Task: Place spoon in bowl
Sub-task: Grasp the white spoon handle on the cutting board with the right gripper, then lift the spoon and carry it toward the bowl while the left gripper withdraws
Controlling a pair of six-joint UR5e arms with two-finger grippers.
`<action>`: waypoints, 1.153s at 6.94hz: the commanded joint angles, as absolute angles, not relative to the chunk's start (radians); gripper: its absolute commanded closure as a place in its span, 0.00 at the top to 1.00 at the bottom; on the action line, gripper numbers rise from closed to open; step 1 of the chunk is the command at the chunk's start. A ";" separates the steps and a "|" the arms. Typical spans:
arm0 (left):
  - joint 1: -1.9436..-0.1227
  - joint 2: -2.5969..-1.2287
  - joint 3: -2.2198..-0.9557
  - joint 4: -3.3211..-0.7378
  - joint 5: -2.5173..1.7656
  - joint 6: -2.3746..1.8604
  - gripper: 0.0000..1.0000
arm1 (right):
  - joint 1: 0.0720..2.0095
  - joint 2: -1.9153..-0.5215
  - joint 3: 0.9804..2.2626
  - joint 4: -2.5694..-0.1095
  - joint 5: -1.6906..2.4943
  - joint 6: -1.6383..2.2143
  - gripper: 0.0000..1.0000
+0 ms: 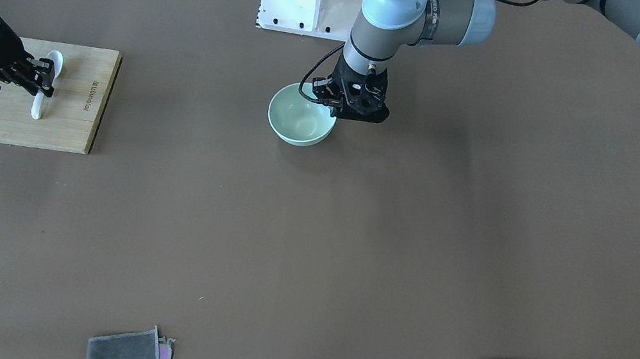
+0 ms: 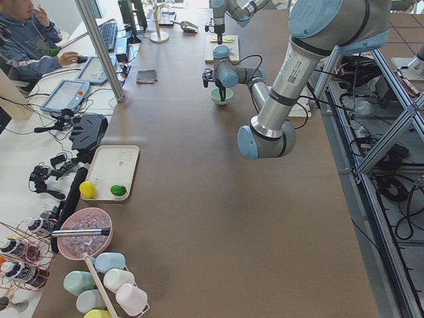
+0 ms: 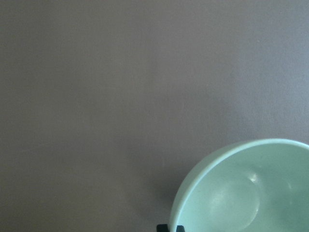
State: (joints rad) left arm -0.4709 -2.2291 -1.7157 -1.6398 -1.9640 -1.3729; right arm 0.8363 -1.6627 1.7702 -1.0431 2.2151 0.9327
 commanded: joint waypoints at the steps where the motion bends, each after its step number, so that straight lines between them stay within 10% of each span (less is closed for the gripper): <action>1: -0.472 -2.226 -1.741 -1.640 -1.959 -1.367 0.91 | 0.836 -1.663 1.772 -1.043 2.215 0.933 0.00; 8: -0.722 -1.903 -2.000 -1.641 -2.135 -1.038 0.94 | 0.700 -1.139 1.781 -1.356 2.084 1.289 0.00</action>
State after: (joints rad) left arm -0.6613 -1.9610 -1.9837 -1.6382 -2.0872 -1.1337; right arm 0.7770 -1.2430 1.7867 -1.3197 2.1530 1.1839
